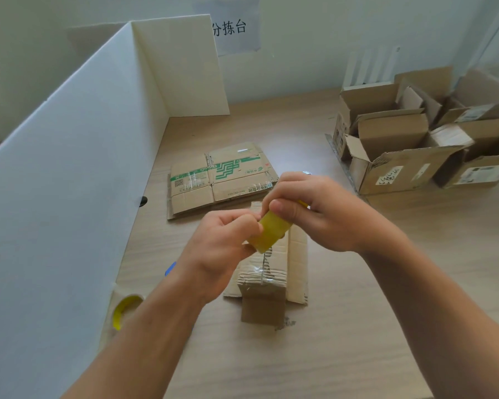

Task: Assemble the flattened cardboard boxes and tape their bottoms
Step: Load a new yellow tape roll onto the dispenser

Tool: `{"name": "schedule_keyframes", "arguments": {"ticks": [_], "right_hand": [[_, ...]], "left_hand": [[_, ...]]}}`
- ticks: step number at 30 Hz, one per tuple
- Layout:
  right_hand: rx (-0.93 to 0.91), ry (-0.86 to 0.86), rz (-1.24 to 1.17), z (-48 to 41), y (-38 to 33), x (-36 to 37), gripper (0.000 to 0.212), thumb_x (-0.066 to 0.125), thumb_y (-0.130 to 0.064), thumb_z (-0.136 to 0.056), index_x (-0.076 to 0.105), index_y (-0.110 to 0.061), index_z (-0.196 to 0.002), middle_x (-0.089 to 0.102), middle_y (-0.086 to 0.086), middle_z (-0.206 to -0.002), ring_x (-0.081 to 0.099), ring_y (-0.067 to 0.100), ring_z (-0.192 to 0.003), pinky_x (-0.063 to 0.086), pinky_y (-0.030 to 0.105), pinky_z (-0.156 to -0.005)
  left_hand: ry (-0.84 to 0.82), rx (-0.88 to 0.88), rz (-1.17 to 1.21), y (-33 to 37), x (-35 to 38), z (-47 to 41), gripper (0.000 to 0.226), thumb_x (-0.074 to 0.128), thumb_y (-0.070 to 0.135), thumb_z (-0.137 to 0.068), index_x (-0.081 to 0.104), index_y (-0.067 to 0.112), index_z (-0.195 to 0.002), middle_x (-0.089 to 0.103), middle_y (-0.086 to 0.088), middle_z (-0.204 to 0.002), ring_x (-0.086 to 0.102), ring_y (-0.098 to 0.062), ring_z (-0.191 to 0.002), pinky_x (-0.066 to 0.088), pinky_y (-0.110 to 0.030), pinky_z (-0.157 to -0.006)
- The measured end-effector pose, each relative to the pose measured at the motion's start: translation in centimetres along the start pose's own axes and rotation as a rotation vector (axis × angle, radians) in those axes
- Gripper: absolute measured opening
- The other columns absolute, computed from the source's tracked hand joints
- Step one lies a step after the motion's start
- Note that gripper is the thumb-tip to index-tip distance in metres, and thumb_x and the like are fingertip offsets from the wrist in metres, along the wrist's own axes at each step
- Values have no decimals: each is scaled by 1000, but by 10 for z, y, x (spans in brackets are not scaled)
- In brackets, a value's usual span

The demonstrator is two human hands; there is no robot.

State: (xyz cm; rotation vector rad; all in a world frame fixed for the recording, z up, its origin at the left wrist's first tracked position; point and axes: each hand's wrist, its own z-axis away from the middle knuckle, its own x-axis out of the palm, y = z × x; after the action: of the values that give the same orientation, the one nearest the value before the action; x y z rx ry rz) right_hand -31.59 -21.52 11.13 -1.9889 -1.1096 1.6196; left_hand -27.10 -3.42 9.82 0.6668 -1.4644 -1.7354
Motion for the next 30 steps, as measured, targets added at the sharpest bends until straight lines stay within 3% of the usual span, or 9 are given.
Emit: {"name": "schedule_keyframes", "arguments": {"ticks": [3, 8, 13, 19, 23, 28, 30], "right_hand": [[-8, 19, -8, -2, -1, -3, 30, 49, -24, -98, 72, -6, -98, 59, -2, -91, 56, 15, -90, 47, 30, -79], [-21, 56, -23, -4, -2, -3, 24, 51, -16, -101, 71, -4, -96, 57, -4, -89, 55, 13, -90, 45, 27, -79], [3, 52, -4, -8, -4, -3, 21, 53, -13, -102, 72, -6, -98, 60, 3, -91, 56, 20, -91, 48, 39, -81], [7, 76, -32, -11, -8, 2, 21, 53, -12, -102, 72, -5, -97, 61, 8, -92, 57, 23, -90, 47, 47, -81], [4, 75, -45, -12, -7, 6, 21, 54, -11, -102, 72, -4, -96, 62, 10, -93, 59, 26, -92, 47, 49, -82], [7, 54, -93, -14, -4, 10, 22, 53, -14, -101, 72, -5, -95, 62, 8, -93, 59, 23, -94, 49, 47, -82], [12, 57, -126, -15, -3, 11, 24, 51, -18, -100, 71, -6, -94, 62, 6, -91, 59, 20, -90, 50, 40, -79]], "left_hand": [[52, -45, 120, 1, 7, 1, 14, 62, 17, -72, 67, 3, -72, 58, -17, -86, 55, -29, -92, 51, -54, -95], [112, 17, 157, 4, 14, -1, 16, 57, 7, -85, 65, 5, -72, 54, -13, -82, 50, -25, -89, 48, -46, -87], [124, 110, 107, -1, 16, 2, 24, 52, 15, -75, 72, 14, -62, 58, -8, -73, 55, -19, -80, 52, -44, -86], [197, 148, 94, -5, 18, 5, 23, 48, 16, -74, 69, 13, -65, 49, -12, -78, 45, -24, -80, 42, -46, -80], [203, 150, 93, -7, 16, 8, 23, 47, 15, -74, 68, 12, -66, 50, -13, -79, 45, -23, -80, 43, -46, -81], [204, 141, 78, -11, 13, 9, 27, 47, 14, -76, 71, 17, -65, 55, -10, -76, 51, -22, -80, 49, -47, -83], [214, 147, 74, -16, 12, 11, 34, 47, 4, -83, 74, 17, -68, 61, -10, -75, 56, -22, -80, 52, -52, -90]]}}
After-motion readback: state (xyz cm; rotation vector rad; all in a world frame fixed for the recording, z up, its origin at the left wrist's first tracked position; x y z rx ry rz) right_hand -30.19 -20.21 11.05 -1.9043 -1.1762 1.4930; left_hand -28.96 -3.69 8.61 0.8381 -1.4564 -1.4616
